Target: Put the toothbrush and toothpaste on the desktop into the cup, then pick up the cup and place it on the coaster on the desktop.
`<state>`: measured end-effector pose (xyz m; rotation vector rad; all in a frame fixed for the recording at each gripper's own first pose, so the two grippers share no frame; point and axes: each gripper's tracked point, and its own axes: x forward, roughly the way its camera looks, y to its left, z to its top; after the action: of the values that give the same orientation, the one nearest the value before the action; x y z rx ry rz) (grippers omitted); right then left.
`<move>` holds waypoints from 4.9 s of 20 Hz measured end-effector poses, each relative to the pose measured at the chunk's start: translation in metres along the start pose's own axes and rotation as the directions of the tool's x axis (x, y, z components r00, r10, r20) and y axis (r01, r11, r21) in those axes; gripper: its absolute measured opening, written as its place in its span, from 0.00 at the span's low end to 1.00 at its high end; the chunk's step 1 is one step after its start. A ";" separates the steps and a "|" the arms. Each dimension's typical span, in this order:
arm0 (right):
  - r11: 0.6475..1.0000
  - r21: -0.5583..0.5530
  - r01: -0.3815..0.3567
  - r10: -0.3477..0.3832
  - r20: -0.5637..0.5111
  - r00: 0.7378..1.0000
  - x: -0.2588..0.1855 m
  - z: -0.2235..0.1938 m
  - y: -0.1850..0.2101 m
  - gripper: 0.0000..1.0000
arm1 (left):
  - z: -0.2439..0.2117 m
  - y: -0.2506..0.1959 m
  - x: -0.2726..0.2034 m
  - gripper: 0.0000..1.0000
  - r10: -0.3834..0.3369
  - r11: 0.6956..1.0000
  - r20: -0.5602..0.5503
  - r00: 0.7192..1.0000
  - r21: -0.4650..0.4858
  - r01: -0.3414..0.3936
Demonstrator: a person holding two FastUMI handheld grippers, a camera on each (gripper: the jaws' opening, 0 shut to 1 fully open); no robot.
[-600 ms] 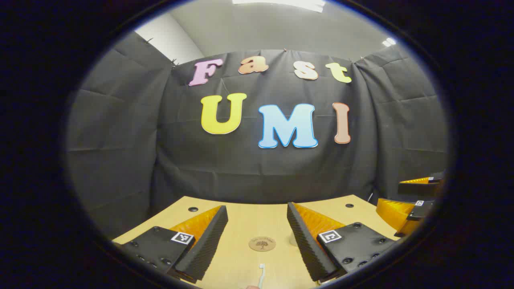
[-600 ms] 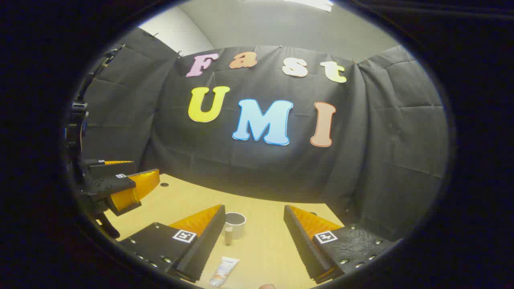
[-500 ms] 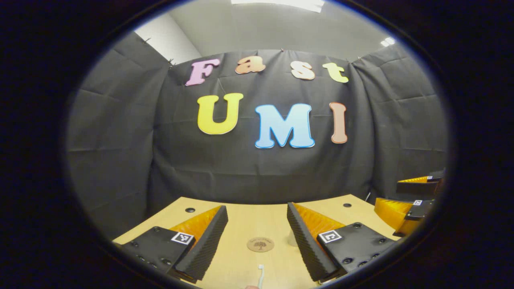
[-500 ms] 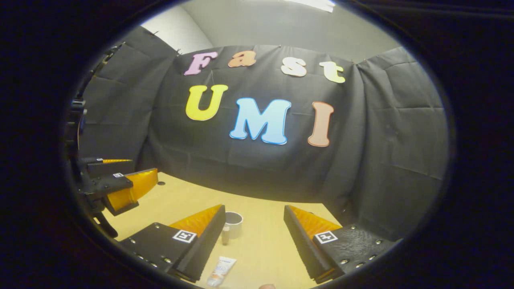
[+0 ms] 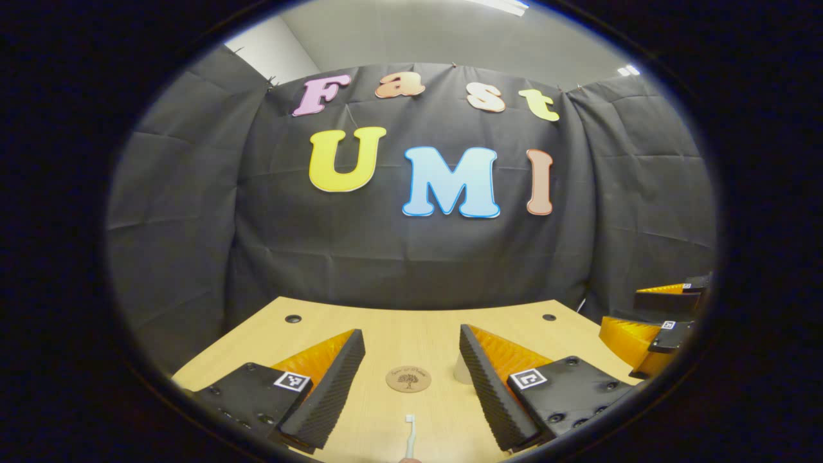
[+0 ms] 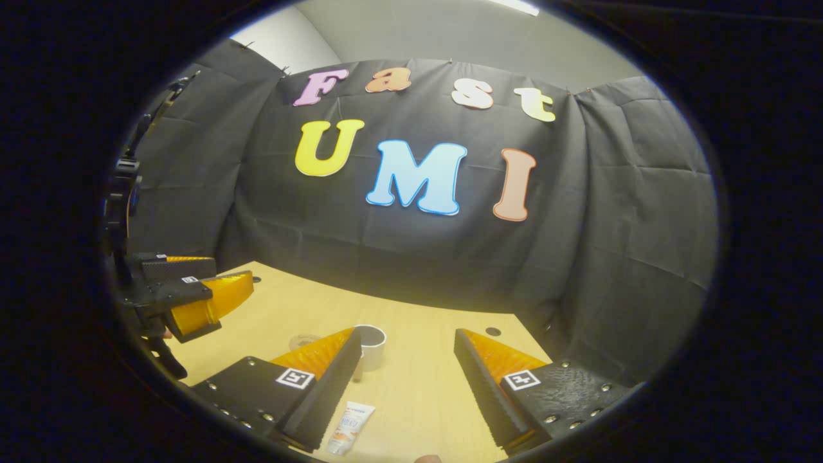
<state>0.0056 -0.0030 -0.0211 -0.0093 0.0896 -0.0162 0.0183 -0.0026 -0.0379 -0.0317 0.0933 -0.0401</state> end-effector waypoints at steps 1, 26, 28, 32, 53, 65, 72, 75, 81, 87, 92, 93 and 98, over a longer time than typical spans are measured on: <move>1.000 0.015 0.001 -0.001 -0.008 1.000 0.000 -0.001 0.000 0.92 | 0.000 -0.002 0.002 0.95 -0.003 1.000 -0.003 1.000 0.010 0.003; 0.972 0.200 -0.120 0.215 -0.563 0.798 0.037 -0.133 0.065 0.92 | -0.195 -0.010 0.023 0.97 -0.104 0.993 -0.645 0.757 -0.116 0.038; 0.971 0.209 -0.114 0.220 -0.599 0.770 0.036 -0.143 0.067 0.92 | -0.207 -0.010 0.019 0.98 -0.111 0.993 -0.693 0.713 -0.107 0.051; 0.972 0.214 -0.095 0.216 -0.665 0.715 0.035 -0.163 0.067 0.93 | -0.233 -0.009 0.012 1.00 -0.128 0.991 -0.772 0.623 -0.119 0.056; 0.971 0.235 -0.042 0.231 -0.880 0.414 0.036 -0.242 0.083 0.93 | -0.307 -0.002 -0.009 0.99 -0.094 0.995 -0.966 0.239 -0.102 -0.020; 0.980 0.195 -0.041 0.196 -0.907 0.371 0.035 -0.257 0.085 0.73 | -0.310 0.012 -0.007 0.61 0.033 0.999 -0.971 0.236 0.030 -0.018; 0.983 0.171 -0.061 0.182 -0.907 0.380 0.033 -0.260 0.080 0.48 | -0.311 0.004 -0.007 0.23 0.020 0.999 -0.959 0.284 0.027 0.020; 0.982 0.174 -0.077 0.190 -0.901 0.389 0.034 -0.257 0.078 0.41 | -0.310 0.004 -0.005 0.13 0.002 0.999 -0.953 0.304 0.014 0.038; 0.966 0.253 -0.055 0.252 -0.867 0.430 0.035 -0.256 0.077 0.29 | -0.306 0.005 -0.005 0.08 -0.039 0.998 -0.922 0.386 -0.020 0.052; 0.958 0.285 -0.021 0.261 -0.843 0.470 0.038 -0.254 0.069 0.29 | -0.303 0.007 -0.005 0.06 -0.053 0.999 -0.900 0.434 -0.044 0.031; 0.947 0.319 -0.040 0.286 -0.781 0.554 0.039 -0.238 0.071 0.29 | -0.290 0.004 -0.006 0.08 -0.077 0.997 -0.858 0.508 -0.075 0.025; 0.943 0.328 -0.049 0.296 -0.763 0.575 0.039 -0.234 0.072 0.29 | -0.285 0.003 -0.005 0.08 -0.081 0.997 -0.844 0.531 -0.076 0.032; 0.942 0.321 -0.098 0.300 -0.677 0.672 0.039 -0.214 0.079 0.29 | -0.257 0.003 -0.001 0.08 -0.085 0.996 -0.765 0.638 -0.075 0.043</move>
<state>0.0264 0.0732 -0.2389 0.2779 0.8928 0.1970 -0.0067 -0.0068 -0.2934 -0.0675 0.9691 -0.1229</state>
